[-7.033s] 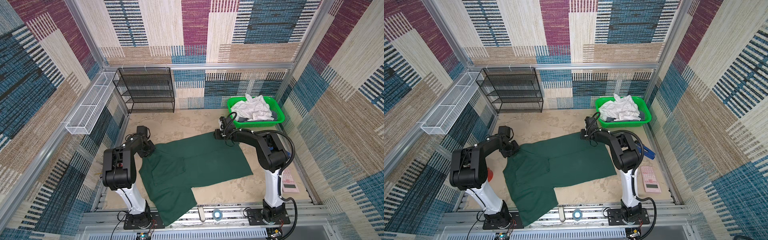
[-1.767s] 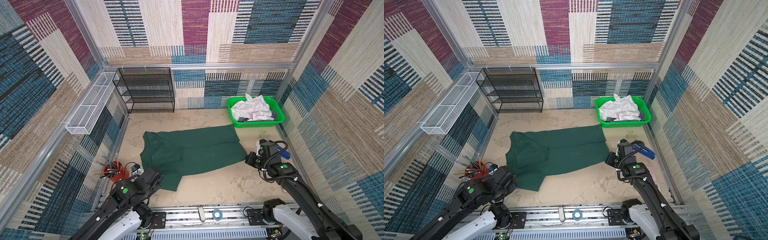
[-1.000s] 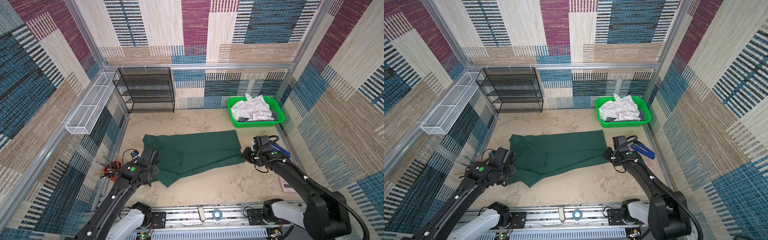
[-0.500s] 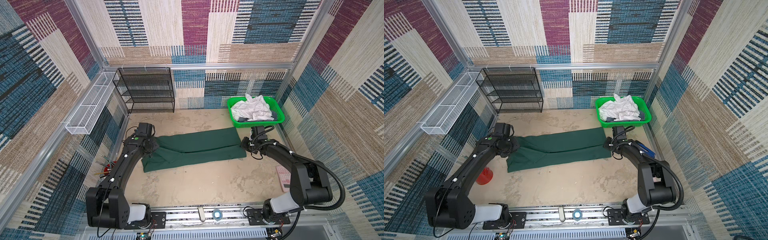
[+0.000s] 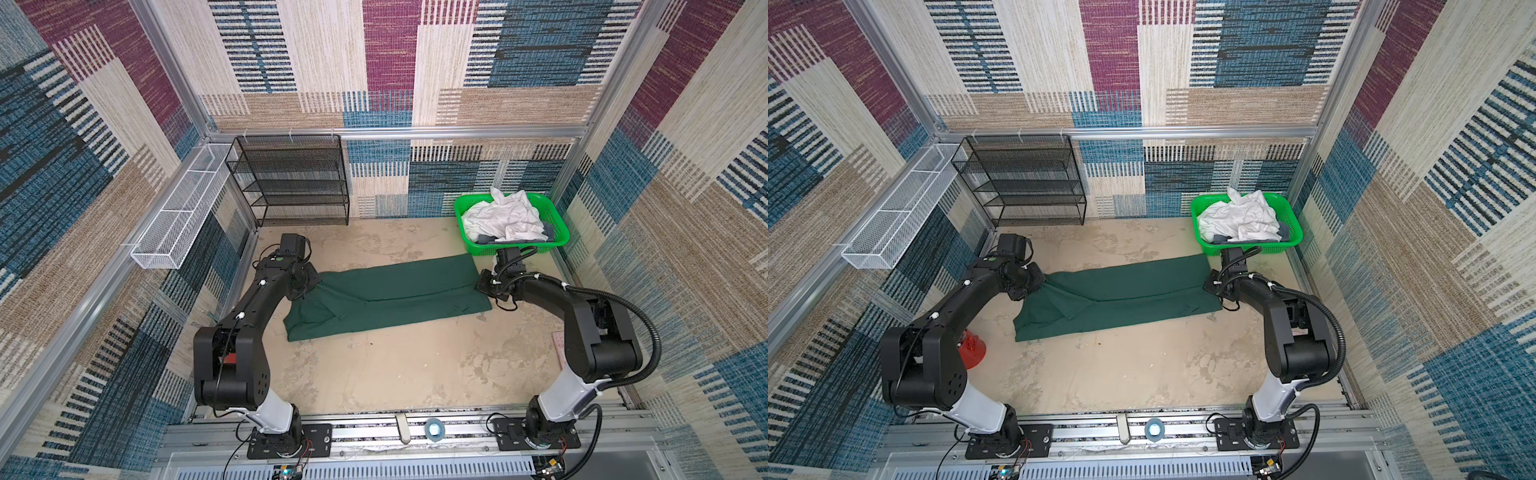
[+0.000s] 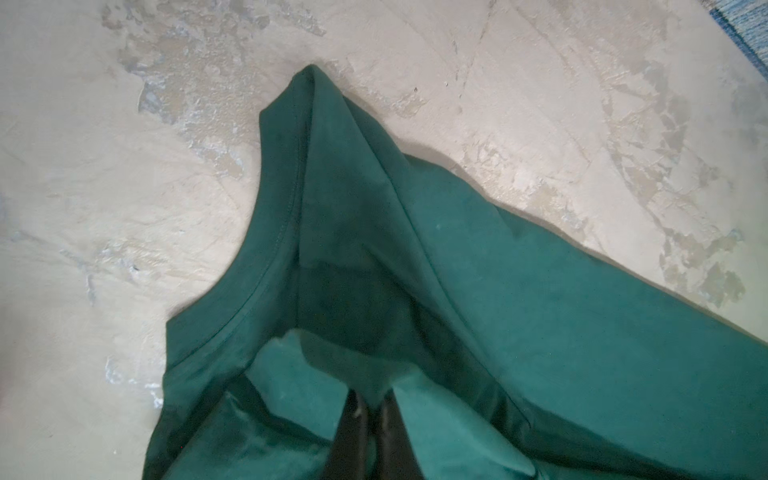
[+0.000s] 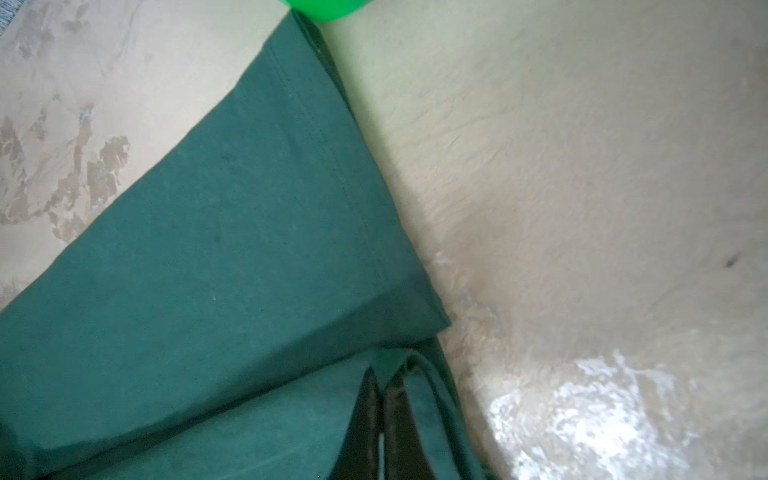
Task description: Fold and stack the t-shirts
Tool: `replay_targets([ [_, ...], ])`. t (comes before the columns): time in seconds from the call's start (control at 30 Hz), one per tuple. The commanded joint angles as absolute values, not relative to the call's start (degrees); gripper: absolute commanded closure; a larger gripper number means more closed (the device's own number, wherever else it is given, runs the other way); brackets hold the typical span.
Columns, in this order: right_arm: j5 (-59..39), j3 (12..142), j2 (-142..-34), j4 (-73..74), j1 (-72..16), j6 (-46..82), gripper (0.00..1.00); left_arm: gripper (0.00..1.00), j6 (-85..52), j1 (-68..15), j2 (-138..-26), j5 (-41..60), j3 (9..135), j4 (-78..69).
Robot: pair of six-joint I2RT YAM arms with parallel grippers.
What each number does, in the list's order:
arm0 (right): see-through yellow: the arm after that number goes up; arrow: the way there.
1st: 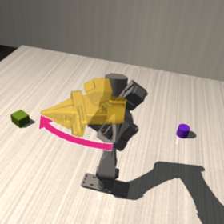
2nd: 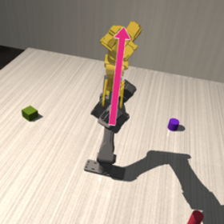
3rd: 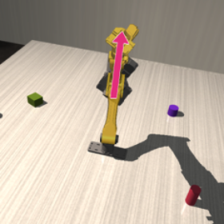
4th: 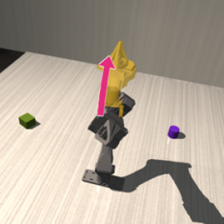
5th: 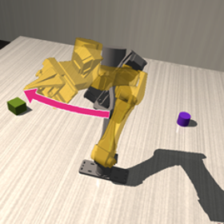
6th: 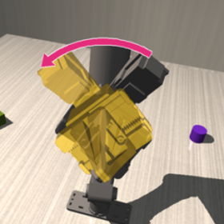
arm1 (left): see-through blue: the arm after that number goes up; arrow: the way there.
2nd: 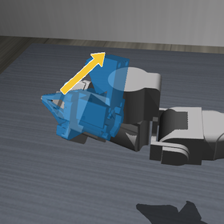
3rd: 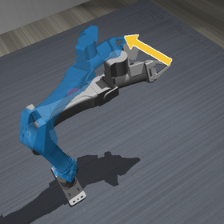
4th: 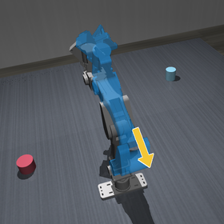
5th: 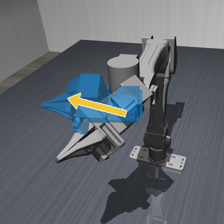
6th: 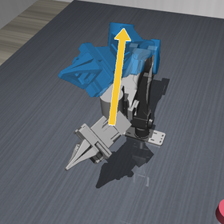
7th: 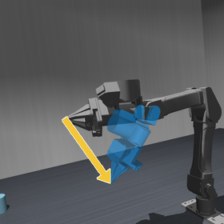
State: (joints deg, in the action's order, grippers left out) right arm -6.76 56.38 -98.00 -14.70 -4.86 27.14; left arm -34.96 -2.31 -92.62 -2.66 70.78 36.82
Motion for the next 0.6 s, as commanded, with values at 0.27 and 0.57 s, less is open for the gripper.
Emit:
replay_targets([
  [0.27,-2.0,57.8,-96.6,-9.4,-4.9,21.7,0.74,0.6,-31.1,-0.2,-105.1,1.3,82.3,35.6],
  [0.57,-5.1,51.6,-87.5,-10.0,-9.1,20.2,0.31,0.5,-28.0,-4.1,-95.6,7.4,70.9,29.7],
])
